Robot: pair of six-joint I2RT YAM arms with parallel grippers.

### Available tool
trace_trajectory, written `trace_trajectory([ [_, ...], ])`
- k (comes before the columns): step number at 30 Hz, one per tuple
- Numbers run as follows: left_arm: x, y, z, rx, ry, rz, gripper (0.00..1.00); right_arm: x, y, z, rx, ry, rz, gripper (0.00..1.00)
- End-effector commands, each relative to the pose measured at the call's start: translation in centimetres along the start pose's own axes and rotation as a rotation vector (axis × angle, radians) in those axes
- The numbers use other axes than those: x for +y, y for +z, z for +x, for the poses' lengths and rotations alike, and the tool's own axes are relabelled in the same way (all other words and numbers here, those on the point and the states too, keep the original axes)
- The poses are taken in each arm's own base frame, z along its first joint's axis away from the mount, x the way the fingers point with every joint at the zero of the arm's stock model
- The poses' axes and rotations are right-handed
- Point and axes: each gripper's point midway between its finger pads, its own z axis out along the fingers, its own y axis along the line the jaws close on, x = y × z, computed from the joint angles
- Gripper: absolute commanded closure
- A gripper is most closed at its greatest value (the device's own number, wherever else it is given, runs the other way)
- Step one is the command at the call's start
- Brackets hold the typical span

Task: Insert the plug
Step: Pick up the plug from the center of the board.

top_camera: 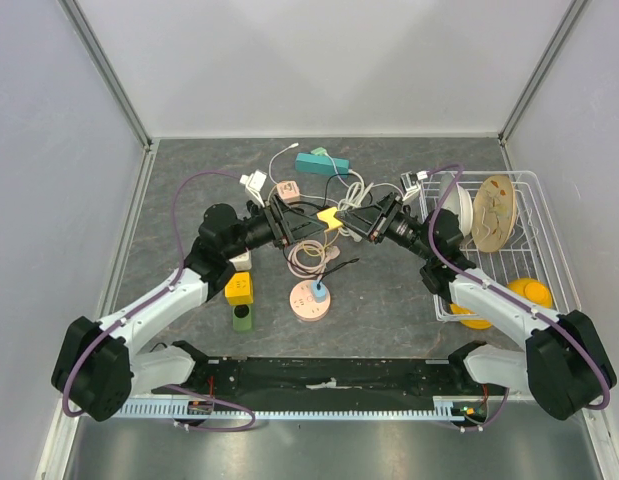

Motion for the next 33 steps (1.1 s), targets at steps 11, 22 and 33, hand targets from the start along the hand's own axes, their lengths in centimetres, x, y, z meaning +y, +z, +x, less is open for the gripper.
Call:
trace_trajectory([
  [11,-1.4,1.0,-0.6,-0.033,-0.045,0.056,0.36,0.6,0.0,-0.9,-0.052,-0.029,-0.043,1.0],
  [22,-1.3,1.6,-0.5,-0.034,-0.054,0.056,0.49,0.3,0.1,-0.8,-0.047,-0.027,-0.04,1.0],
  [33,-1.1,1.4,-1.1,-0.085,-0.062,0.046,0.63,0.1,0.0,-0.3,-0.025,-0.024,-0.044,1.0],
])
